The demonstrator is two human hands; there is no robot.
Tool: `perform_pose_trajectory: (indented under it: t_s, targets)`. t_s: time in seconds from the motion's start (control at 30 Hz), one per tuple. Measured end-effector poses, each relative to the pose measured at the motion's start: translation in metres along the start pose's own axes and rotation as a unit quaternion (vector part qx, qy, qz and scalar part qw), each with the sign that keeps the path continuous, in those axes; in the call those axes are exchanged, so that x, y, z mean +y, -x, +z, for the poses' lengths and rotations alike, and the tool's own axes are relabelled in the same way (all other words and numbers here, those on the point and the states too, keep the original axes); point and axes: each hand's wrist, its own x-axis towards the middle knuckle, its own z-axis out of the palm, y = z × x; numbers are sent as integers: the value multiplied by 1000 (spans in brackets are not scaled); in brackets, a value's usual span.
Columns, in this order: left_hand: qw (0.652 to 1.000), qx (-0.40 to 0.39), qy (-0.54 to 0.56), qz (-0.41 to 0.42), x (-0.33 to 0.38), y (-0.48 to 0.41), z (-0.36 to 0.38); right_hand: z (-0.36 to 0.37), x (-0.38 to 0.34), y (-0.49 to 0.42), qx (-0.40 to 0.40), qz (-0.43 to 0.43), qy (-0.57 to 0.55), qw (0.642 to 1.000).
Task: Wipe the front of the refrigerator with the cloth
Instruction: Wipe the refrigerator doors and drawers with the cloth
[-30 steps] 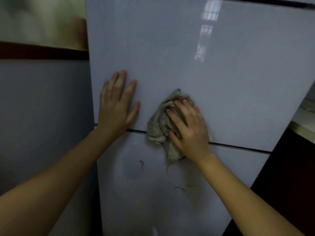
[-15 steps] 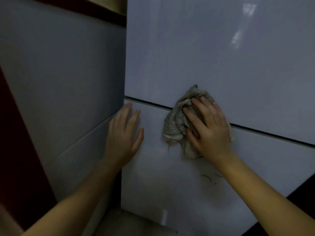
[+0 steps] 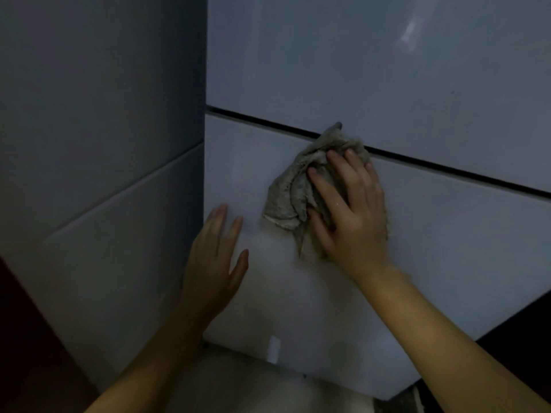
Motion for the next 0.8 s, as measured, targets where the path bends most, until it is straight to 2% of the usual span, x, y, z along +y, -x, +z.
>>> perform_pose_trajectory:
  t_s: [0.2,0.37,0.5,0.67,0.8]
  targets:
    - [997,70,17,-11,1,-22,7,17,-10,19,5,-2,10,1000]
    - [997,80,16,-14,7,-26,14,30,-15,52,-30,-25,5,999]
    - [997,74,25,20,10,-30,7,14,1,78,-50,-31,4,998]
    - [997,62,30,20,11,-33,3,-6,16,92,-57,20,24,998]
    - [997,74,29,17,11,-37,3,13,-3,77,-27,45,9,999]
